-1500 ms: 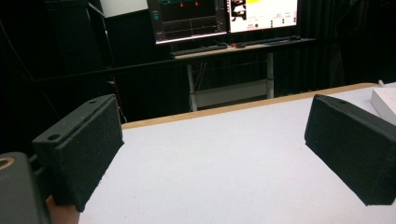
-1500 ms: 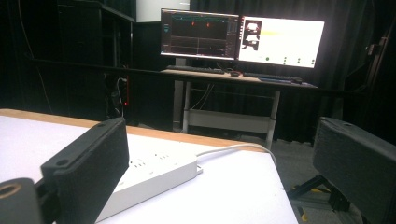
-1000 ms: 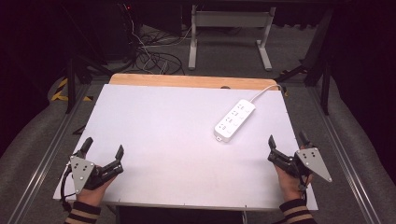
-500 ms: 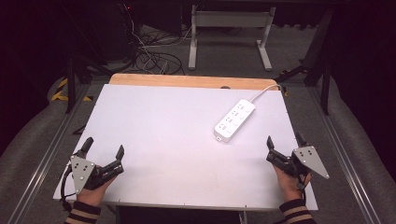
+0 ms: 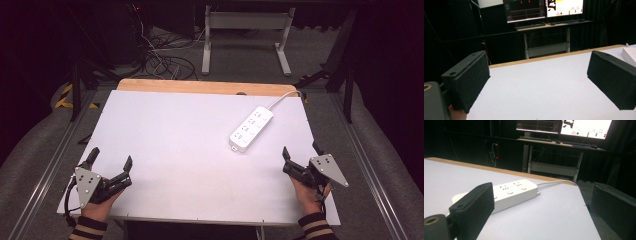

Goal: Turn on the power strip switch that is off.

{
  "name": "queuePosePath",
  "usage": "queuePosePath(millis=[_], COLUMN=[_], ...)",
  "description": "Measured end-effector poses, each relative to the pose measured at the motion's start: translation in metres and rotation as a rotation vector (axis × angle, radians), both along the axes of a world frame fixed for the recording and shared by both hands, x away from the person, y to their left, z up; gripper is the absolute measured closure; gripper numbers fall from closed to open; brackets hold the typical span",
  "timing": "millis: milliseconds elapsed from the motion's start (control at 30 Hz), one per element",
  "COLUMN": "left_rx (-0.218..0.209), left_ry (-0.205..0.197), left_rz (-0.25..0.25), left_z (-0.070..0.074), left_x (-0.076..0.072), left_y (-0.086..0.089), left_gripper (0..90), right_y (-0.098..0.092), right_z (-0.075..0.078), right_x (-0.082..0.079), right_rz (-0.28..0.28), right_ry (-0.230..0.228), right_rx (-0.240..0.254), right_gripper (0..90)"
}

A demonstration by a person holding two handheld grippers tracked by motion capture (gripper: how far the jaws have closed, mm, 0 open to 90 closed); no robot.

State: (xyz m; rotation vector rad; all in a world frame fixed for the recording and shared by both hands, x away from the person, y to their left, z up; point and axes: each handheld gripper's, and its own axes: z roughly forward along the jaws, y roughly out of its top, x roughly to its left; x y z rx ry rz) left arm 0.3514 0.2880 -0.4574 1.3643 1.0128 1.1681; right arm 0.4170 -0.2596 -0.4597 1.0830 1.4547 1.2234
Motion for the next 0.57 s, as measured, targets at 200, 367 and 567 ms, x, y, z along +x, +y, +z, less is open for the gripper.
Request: queuePosePath(millis=[200, 367, 567], left_rx=[0.002, 0.003, 0.0], left_ry=[-0.001, 0.001, 0.0], left_rz=[-0.001, -0.003, -0.004], left_z=[0.0002, 0.0001, 0.0], left_x=[0.0004, 0.0008, 0.0016], left_y=[-0.0001, -0.0006, -0.0008], left_gripper=[4.9, 4.9, 4.9], right_y=[-0.0007, -0.0005, -0.0003], right_z=[0.0, -0.0007, -0.0008], right_x=[-0.0001, 0.0001, 0.0007], right_rz=[-0.002, 0.0, 0.0], right_ry=[0.008, 0.014, 0.016], right_rx=[0.004, 0.0, -0.001], right_gripper=[5.8, 6.0, 6.1])
